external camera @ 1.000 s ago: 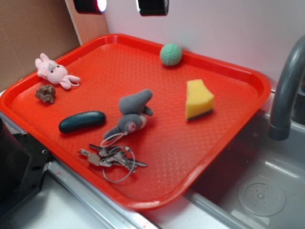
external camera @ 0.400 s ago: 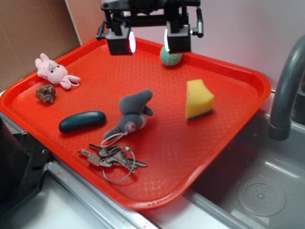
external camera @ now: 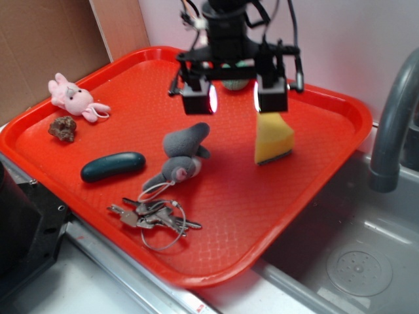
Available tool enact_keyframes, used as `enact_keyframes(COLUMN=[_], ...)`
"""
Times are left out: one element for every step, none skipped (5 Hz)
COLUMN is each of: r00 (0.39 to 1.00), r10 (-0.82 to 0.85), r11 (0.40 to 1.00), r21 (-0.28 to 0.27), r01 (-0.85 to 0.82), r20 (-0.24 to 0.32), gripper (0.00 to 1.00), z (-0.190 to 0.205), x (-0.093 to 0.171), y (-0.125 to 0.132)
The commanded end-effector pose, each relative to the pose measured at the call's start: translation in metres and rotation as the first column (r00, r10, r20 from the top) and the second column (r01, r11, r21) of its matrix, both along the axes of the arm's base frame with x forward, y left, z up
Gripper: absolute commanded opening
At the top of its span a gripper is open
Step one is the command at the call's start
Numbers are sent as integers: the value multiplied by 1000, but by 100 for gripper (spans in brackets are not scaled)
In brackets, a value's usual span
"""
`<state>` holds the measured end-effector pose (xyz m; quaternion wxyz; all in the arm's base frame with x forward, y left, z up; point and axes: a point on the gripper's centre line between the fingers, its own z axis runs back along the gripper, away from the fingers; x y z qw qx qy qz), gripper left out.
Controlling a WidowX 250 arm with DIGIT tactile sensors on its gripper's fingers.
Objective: Grab the green sponge.
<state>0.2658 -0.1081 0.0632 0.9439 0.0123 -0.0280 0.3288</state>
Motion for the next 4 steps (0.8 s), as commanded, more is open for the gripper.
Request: enact_keyframes(r00=[1000,998,997,999], r10=[-4,1,9,-47], r11=[999,997,996,998], r21=[-51,-79,-86,-42], r01=[3,-5,-15,47], r20=[-17,-59,-70,-9], gripper=[100,100,0,0], z=[-15,-25,-19,10], x=[42,45,49,37], y=[-12,-18,-16,-11])
